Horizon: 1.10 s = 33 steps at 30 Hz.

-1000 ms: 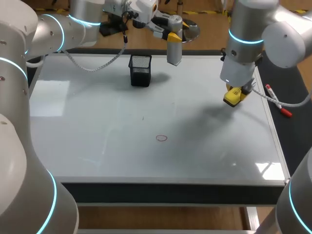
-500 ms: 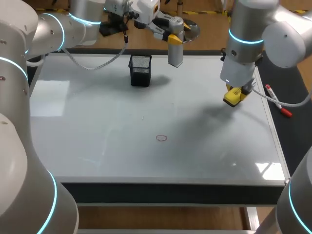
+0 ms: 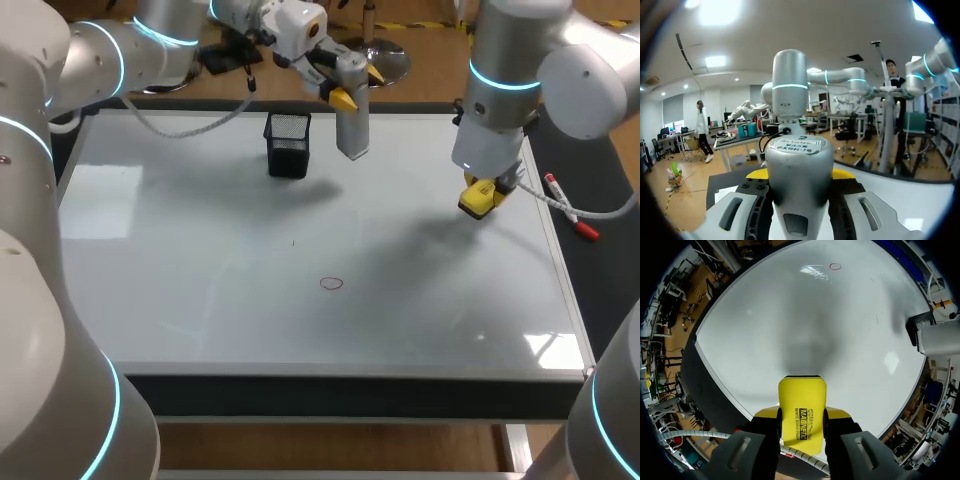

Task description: Pick up the inspection probe, press it on each red-marked spot on the whiteboard one by one, put down the probe, pick up the eraser, and wipe off all the red marks.

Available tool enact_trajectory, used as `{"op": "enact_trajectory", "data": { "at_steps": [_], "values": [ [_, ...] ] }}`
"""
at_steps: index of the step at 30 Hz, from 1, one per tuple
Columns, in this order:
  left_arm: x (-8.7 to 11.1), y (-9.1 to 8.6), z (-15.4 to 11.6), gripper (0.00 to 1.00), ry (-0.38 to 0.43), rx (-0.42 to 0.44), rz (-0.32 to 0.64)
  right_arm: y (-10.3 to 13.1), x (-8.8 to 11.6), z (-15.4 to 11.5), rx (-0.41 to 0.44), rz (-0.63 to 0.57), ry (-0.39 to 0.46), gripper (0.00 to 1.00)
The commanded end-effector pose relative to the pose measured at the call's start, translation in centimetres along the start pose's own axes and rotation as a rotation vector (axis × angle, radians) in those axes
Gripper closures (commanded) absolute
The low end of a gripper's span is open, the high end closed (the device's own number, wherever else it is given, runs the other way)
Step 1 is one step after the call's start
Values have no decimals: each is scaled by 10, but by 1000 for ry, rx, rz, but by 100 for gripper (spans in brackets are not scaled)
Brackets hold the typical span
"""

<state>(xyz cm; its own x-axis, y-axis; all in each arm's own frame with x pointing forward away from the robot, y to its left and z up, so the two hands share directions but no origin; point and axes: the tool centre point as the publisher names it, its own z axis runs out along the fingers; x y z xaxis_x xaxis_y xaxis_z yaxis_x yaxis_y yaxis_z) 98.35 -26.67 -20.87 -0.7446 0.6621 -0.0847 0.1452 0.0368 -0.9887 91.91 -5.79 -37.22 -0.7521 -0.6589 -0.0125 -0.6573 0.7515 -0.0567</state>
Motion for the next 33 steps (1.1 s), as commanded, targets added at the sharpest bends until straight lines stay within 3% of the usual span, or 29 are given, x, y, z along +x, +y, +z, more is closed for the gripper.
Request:
{"op": "enact_trajectory", "data": {
  "at_steps": [1, 20, 26, 33],
  "values": [
    [34, -16, 18, 100, -87, -41, 13, 0, 0, 0, 2, -1, 1, 100],
    [136, -25, 66, 100, -76, -74, 26, 0, 0, 0, 2, -1, 1, 100],
    [159, -22, 83, 100, -64, -67, 41, 0, 0, 0, 2, -1, 1, 100],
    [173, -14, 99, 100, -27, -61, 57, 0, 0, 0, 2, -1, 1, 100]
  ]
}}
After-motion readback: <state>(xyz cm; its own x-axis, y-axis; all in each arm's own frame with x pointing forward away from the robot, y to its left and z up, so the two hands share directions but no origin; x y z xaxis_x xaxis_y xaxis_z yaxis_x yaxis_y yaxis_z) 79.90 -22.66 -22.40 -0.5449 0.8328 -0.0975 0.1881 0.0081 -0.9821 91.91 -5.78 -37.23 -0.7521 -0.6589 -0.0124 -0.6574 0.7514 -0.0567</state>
